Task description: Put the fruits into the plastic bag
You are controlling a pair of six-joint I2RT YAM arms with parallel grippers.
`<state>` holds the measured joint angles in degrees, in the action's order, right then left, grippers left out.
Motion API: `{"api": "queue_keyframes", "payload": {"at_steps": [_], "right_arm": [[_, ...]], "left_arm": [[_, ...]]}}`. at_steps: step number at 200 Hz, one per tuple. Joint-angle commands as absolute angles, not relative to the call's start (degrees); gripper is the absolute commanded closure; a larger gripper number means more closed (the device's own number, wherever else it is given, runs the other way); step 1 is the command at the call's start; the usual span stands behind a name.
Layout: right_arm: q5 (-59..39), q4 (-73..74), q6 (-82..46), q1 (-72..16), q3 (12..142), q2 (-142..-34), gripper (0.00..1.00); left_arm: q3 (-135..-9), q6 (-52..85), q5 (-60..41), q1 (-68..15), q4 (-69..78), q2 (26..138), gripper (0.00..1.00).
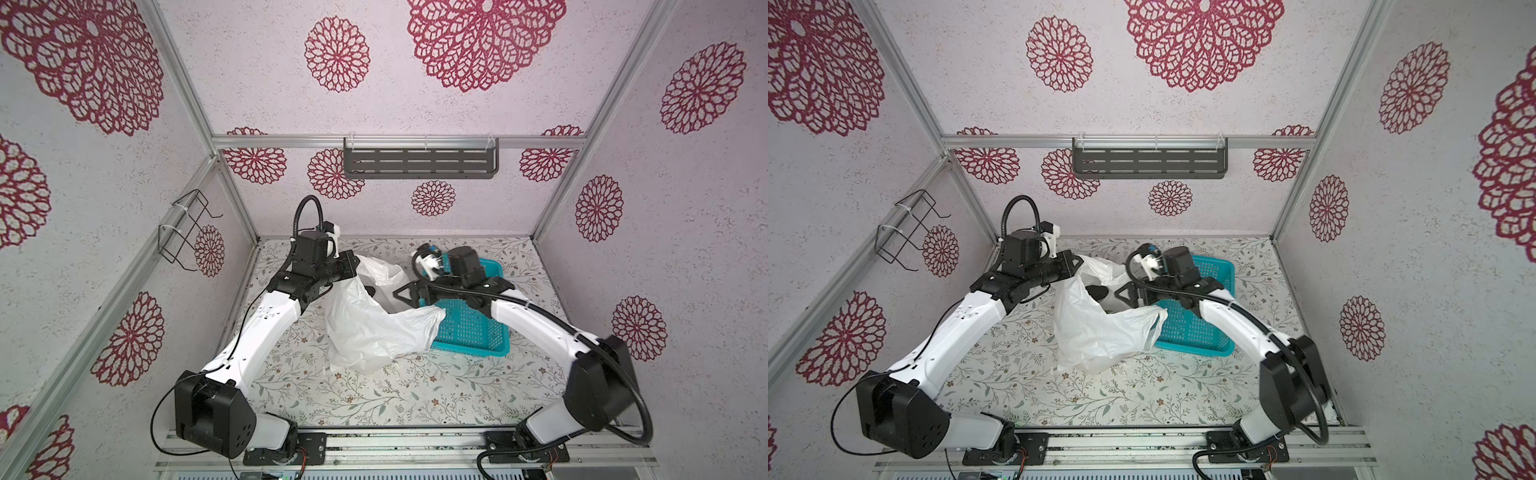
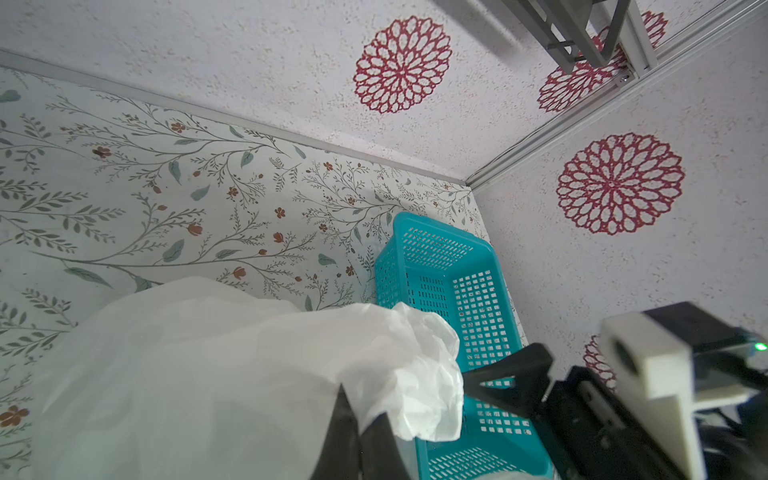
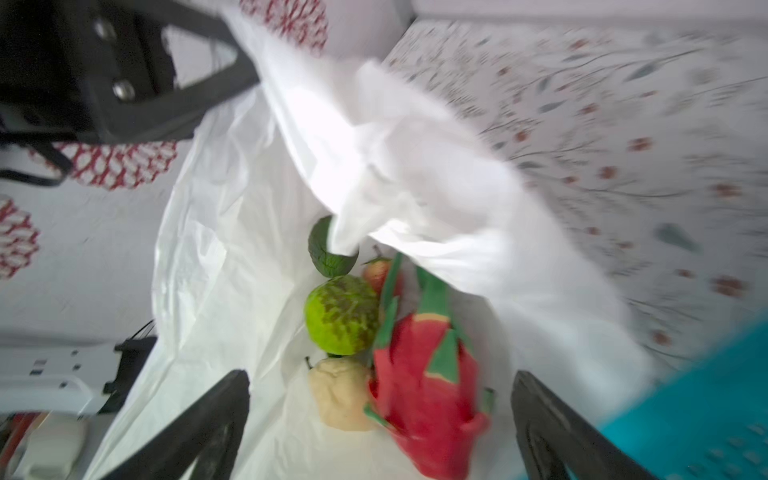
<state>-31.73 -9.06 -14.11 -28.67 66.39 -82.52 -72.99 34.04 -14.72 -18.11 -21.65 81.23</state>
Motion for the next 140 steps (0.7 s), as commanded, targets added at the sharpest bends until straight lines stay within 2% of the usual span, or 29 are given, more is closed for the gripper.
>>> {"api": "queue_keyframes", "payload": {"at_steps": [1, 30, 74, 140], "right_arm": [[-27.6, -5.4, -15.2, -25.8, 61.4, -72.7, 0.01], [-30.2, -7.1, -17.0, -21.8, 53.9, -65.8, 0.06], [-36.7, -8.1, -18.5, -21.8, 47.2, -63.3, 0.16], [-35.9, -10.6, -18.9, -21.8, 41.2, -57.5, 0.17]], "left_arm": [[-72.6, 33.4, -14.5, -17.8, -20.0, 81.7, 1.0], [-72.5, 33.7, -15.1, -17.7, -19.5, 82.6, 1.0], [-73.1, 33.7, -15.5, -17.6, -19.4, 83.2, 1.0], [-73.6, 33.6, -16.1, -17.6, -19.8, 83.9, 1.0]]}}
